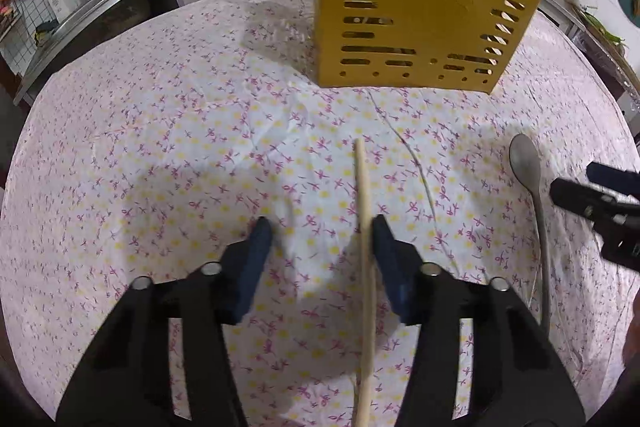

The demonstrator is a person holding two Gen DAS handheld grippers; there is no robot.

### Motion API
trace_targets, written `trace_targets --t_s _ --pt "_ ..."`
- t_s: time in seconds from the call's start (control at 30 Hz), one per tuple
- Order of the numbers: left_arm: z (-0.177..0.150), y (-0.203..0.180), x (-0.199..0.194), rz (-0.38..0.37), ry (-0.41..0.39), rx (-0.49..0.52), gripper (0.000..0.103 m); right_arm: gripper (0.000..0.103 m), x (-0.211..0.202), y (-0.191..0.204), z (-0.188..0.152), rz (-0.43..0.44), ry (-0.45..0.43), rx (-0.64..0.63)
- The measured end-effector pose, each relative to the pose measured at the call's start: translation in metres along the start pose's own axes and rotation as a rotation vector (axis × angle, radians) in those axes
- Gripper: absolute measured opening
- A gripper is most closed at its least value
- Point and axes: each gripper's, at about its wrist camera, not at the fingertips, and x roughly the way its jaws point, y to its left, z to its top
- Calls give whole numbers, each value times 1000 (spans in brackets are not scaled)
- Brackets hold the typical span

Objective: Organize utensils
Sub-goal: 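Grasp the last chopstick with the left tool while the right tool grasps the grey spoon, then lift the chopstick with the left tool while the right tool lifts the grey spoon over the caddy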

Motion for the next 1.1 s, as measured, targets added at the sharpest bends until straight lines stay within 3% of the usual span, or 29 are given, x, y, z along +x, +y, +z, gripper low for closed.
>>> trace_targets --t_s 0.17,0.27,0.37,0.4,0.47,0.6,0.8,1.1 --pt "4 11 -1 -6 13 -10 35 76 9 16 0 -6 46 -22" --pt "6 14 0 -17 19 -12 30 57 15 20 2 -4 71 -15" --pt "11 21 1 -31 32 -18 23 51 16 19 4 -13 84 -5" --pt "14 23 2 -32 37 -20 18 42 15 19 6 -17 85 -6" --pt "19 26 5 -43 51 -23 15 32 15 16 9 -14 90 1" --pt "32 32 9 -51 78 -27 10 19 14 9 14 4 100 13" --pt "41 36 13 -53 88 -15 6 11 7 3 10 10 87 -12" --pt "34 44 0 -97 49 -60 5 10 -20 -13 -2 49 -4 -21"
